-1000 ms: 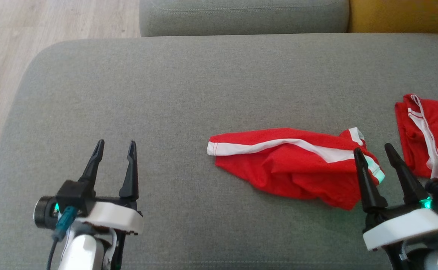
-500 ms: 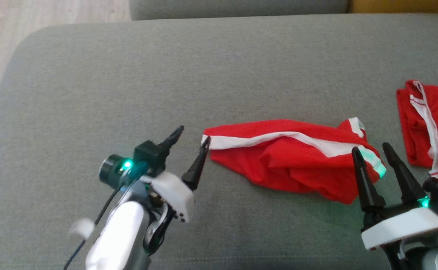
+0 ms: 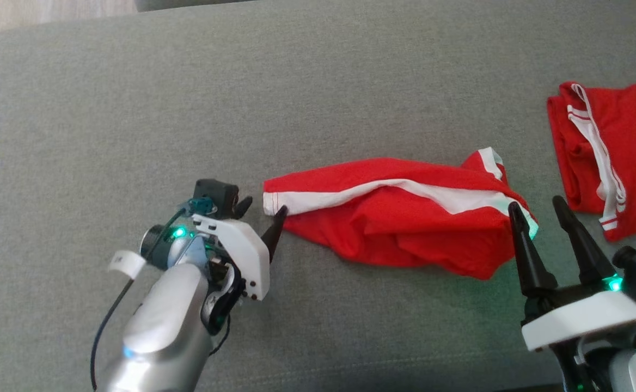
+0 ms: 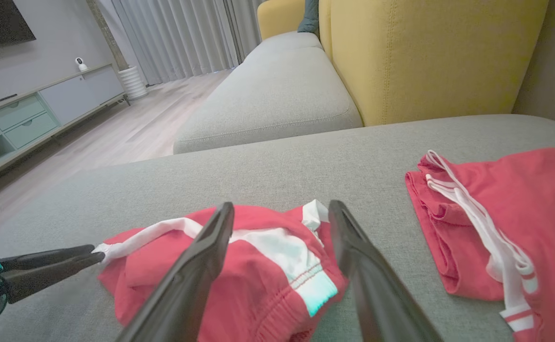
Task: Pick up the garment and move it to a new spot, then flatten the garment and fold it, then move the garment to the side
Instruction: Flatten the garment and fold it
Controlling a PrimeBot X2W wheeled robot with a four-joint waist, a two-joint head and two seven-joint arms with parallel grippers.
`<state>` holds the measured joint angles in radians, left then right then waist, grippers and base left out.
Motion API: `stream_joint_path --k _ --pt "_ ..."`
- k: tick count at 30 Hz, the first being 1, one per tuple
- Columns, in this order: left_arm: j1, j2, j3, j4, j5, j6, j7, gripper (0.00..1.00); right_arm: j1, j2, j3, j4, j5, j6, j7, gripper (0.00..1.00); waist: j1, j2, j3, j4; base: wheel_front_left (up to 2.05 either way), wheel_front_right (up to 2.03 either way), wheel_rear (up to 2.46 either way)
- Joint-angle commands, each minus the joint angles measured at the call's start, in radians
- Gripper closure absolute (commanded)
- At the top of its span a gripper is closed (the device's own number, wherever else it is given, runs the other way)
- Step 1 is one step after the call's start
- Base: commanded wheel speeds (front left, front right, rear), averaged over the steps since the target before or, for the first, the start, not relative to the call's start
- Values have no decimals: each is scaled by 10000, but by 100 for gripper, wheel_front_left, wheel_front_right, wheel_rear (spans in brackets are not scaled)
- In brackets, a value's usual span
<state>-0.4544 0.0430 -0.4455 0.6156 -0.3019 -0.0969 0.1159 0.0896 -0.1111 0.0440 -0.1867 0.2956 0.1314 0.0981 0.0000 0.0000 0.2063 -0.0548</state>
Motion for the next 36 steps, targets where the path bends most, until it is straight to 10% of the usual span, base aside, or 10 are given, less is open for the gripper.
stream_joint_path --k 1,13,17,36 --pt "-419 77 217 -178 -57 21 21 0 -231 -106 152 -342 86 -7 -69 0 0 0 7 -20 0 0 0" --pt "-1055 73 -290 1142 -707 35 105 17 -134 -44 16 -346 278 -7 38 0 0 0 60 -195 0 0 0" --pt "-1179 73 -524 1483 -857 27 160 100 -65 -20 -86 -362 302 -7 87 0 0 0 37 -263 0 0 0" --pt "-1438 72 -1134 1588 -1043 360 -746 100 78 279 -644 -504 1560 -7 2730 0 0 0 76 43 0 0 0"
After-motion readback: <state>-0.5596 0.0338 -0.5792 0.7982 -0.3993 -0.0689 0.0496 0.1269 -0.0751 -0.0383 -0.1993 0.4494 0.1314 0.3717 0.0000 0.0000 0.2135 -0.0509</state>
